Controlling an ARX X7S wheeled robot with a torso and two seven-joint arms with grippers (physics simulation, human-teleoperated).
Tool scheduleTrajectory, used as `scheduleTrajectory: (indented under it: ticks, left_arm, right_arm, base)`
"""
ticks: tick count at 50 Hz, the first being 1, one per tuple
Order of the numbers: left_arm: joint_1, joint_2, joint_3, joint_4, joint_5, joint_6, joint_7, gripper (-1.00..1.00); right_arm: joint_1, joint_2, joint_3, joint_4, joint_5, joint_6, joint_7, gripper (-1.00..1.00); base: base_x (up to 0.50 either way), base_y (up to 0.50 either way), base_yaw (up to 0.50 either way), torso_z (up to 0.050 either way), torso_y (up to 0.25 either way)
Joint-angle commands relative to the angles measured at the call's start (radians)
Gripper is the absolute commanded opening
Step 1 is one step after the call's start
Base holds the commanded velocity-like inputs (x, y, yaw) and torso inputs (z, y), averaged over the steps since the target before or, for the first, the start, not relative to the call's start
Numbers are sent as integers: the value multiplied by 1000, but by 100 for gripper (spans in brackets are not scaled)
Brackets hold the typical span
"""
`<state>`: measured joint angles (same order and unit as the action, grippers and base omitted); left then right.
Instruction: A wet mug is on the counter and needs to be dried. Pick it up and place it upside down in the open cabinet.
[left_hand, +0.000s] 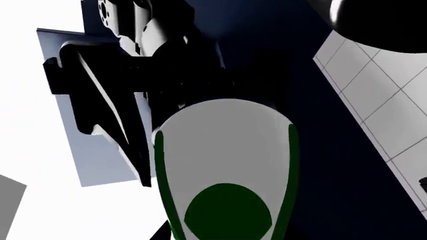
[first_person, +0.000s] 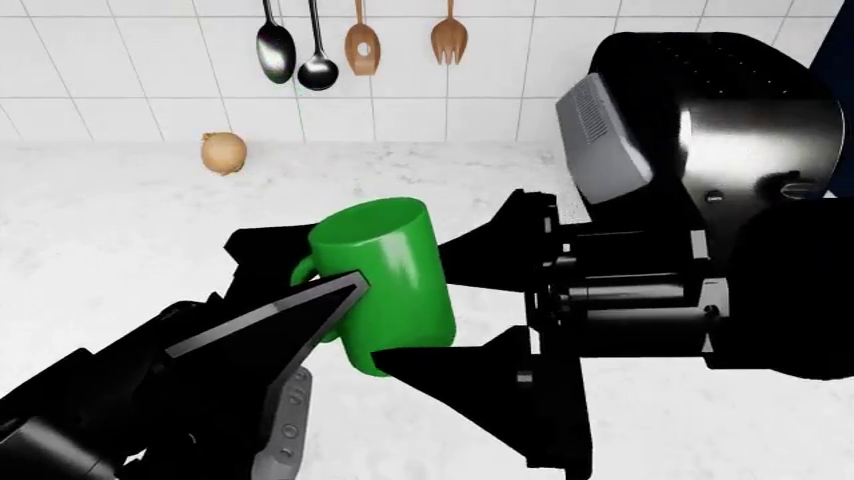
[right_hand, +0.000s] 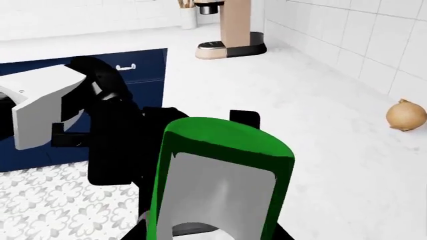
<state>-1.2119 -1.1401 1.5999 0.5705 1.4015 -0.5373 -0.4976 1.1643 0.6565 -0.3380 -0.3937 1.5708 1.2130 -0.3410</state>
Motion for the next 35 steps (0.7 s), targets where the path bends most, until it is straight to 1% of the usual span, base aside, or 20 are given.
scheduleTrajectory:
  ticks: [1, 6, 14, 15, 18, 24, 35]
  left_arm:
    - [11, 14, -2, 11, 9, -4, -20, -100]
    - [18, 16, 0, 8, 15, -7, -28, -100]
    - [28, 12, 1, 2, 31, -13, -44, -100]
    - [29, 10, 0, 2, 30, -15, -45, 100]
    - [33, 2, -3, 7, 25, -23, -48, 100]
    - [24, -18, -25, 38, -63, -33, -66, 100]
    - [25, -35, -29, 30, -62, -33, -79, 100]
  right_arm:
    - [-65, -37, -17, -38, -141, -80, -45, -100]
    - [-60, -40, -11, -47, -143, -89, -26, -100]
    - [-16, -34, -3, -35, -87, -63, 21, -100]
    - [-6, -29, -2, -35, -80, -57, 30, -100]
    - [16, -6, 0, -39, -61, -35, 51, -100]
    - [29, 80, 24, -70, -6, 1, 71, -100]
    - [28, 197, 70, -93, 33, 20, 72, -100]
  base:
    - [0, 0, 0, 0, 0]
    - [0, 0, 0, 0, 0]
    - [0, 0, 0, 0, 1]
    - [0, 0, 0, 0, 0]
    - [0, 0, 0, 0, 0]
    - [0, 0, 0, 0, 0]
    - [0, 0, 0, 0, 0]
